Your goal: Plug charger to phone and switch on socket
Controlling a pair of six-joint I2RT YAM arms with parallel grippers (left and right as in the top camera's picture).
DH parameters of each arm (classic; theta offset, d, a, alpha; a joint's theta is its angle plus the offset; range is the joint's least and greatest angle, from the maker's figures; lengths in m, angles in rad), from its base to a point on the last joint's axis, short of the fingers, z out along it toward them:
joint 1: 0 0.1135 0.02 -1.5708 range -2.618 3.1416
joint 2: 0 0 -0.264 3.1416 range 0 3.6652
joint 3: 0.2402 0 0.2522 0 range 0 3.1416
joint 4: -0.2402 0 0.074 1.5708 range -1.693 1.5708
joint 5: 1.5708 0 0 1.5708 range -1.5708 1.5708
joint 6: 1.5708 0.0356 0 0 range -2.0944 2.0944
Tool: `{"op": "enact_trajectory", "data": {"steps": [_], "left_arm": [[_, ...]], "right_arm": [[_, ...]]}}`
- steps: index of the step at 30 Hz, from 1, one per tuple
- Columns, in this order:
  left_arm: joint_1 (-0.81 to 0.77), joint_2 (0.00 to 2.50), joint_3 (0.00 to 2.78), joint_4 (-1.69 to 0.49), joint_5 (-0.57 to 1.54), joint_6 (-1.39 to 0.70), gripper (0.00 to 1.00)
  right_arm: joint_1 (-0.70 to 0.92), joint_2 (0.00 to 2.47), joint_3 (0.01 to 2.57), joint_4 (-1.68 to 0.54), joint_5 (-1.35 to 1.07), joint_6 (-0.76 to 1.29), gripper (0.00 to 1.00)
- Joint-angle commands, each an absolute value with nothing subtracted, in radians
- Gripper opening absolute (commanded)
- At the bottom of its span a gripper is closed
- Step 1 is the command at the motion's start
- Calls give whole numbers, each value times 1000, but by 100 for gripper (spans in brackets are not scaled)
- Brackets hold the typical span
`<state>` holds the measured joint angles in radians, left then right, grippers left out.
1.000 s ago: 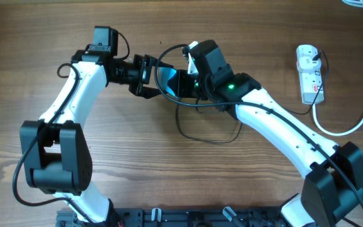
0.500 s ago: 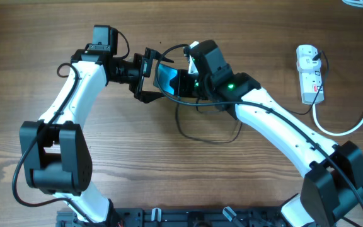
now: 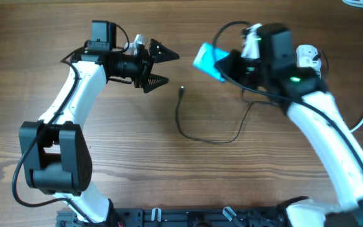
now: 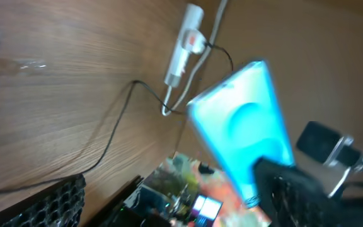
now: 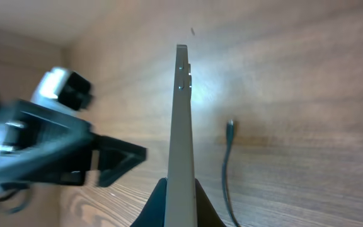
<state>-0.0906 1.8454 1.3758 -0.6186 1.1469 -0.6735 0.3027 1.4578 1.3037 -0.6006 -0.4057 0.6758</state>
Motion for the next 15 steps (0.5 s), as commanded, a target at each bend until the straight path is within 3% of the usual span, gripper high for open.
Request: {"op": "enact_trajectory", "data": {"steps": [1,4,7,11,15], "left_arm": [[-93,1817,1394,-589,1319,-491,100],[-93,1817,1394,-571,1354,-471,100],[-93,1817,1394,-572,1354,-476,100],[-93,1817,1394,-571,1353,-478,100],[-98,1817,1394,-556,1351,-478,99]], "right_arm": [[247,1342,1278,-591,-532,633,4],[234,1232,1142,-507,-537,681,4],[233,1096,923,-276,-562,798,4],[232,981,641,82,-554,1112,4],[242,1046,566,287,-511,1340,4]]}}
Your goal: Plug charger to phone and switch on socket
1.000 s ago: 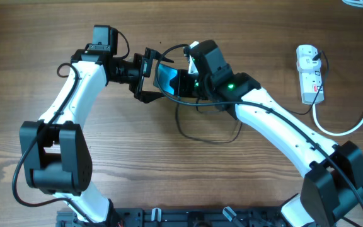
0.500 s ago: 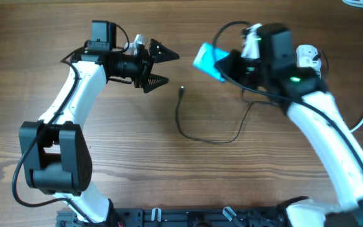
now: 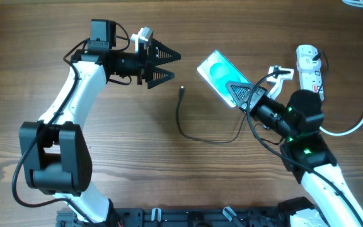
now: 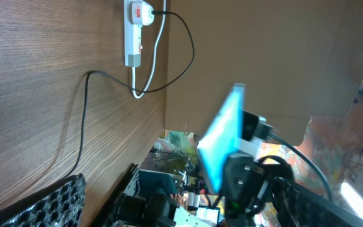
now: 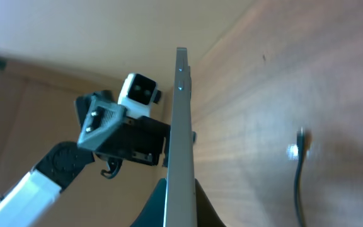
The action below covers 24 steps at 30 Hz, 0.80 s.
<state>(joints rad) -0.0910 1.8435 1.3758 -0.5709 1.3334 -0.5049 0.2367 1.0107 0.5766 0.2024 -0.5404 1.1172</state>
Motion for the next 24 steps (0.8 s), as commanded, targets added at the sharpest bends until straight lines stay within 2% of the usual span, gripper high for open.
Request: {"op": "enact_trajectory", "data": {"steps": [1,6,10,19,24], "left_arm": [[-103,1818,1394,-556,1348,-477,99],[-129,1817,1394,-537,1311,-479,98],[-129,1817,1394,-517,1284,-541,97],[-199,1817,1394,-224,1135,-913,93],[-245,1817,1394,-110,1061,-1042,86]], "right_arm": [[258,1073,566,332,-492,1374,4],[418,1246,566,533,-280,1554,4],[484,1349,572,698,-194,1597,5],[513,1439,694,689,-126,1600,5],[513,1444,723,678,-120,1668,5]]}}
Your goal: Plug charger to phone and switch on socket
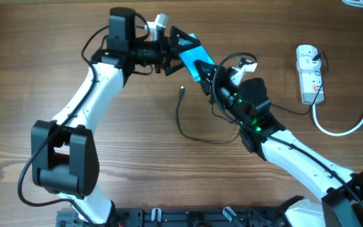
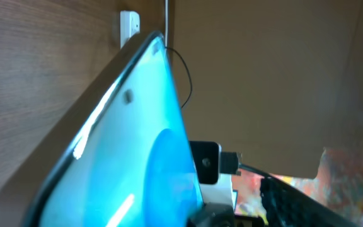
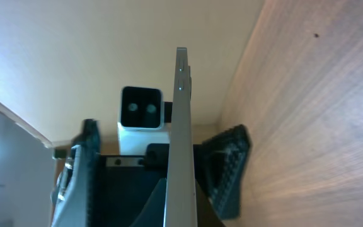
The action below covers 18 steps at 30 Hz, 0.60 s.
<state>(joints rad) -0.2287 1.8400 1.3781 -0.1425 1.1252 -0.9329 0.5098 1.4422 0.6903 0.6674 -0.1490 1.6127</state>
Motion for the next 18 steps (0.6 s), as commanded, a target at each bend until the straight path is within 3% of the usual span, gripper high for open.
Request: {"op": "enact_trajectory", "data": {"steps": [1,11,13,16,18], "left_arm": [[-250,1817,1394,-106,1047,-1059,85],[-276,1817,1394,-36,941,-1161,67],[-276,1817,1394,-36,941,-1161,60],[-276,1817,1394,-36,940,-1161,41],[-276,1817,1394,-36,930,-1161,39]], "right_arm": [[513,1444,723,667,-120,1683,5],[514,1444,723,631,-147,1765,4],[514,1444,723,627,-147,1790,4],[514,1444,723,627,-159,1809,4],[514,1444,723,627,-174,1809,4]]}}
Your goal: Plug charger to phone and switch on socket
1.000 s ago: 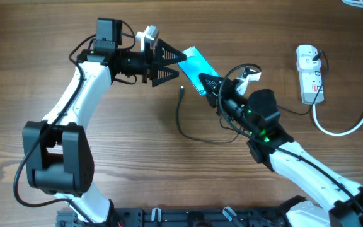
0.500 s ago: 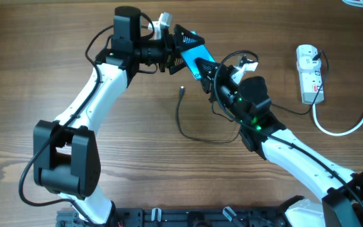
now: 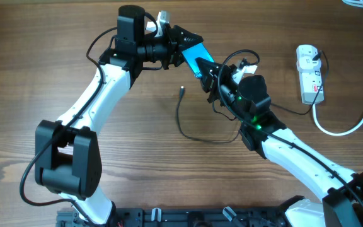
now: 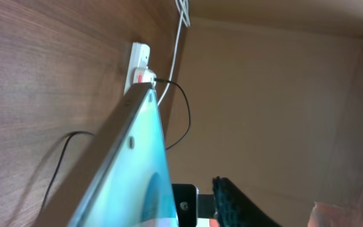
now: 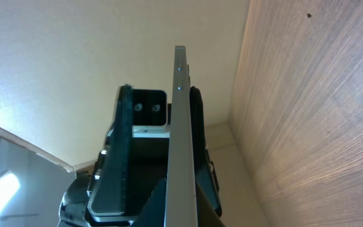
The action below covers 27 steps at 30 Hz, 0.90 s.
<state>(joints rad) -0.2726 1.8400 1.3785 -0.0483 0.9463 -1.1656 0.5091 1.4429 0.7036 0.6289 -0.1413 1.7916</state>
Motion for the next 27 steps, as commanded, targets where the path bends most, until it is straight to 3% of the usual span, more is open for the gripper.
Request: {"op": "enact_trajectory", "data": {"steps": [1,10,19,27], "left_arm": [[-276,1818,1394,-36,925,-1161,35],[-280,1817,1394,-37,923,-1161,6],[-280,1818,1394,-65,923,-1159,4],[-279,1818,1394,-68,922,-1118,4]], "right_arm": [[514,1444,723,627,-182,1809,4],[514,1444,723,627,-185,1810,4],[514,1444,723,627,-185,1843,5],[513,1444,723,627,-184,1843,39]]}}
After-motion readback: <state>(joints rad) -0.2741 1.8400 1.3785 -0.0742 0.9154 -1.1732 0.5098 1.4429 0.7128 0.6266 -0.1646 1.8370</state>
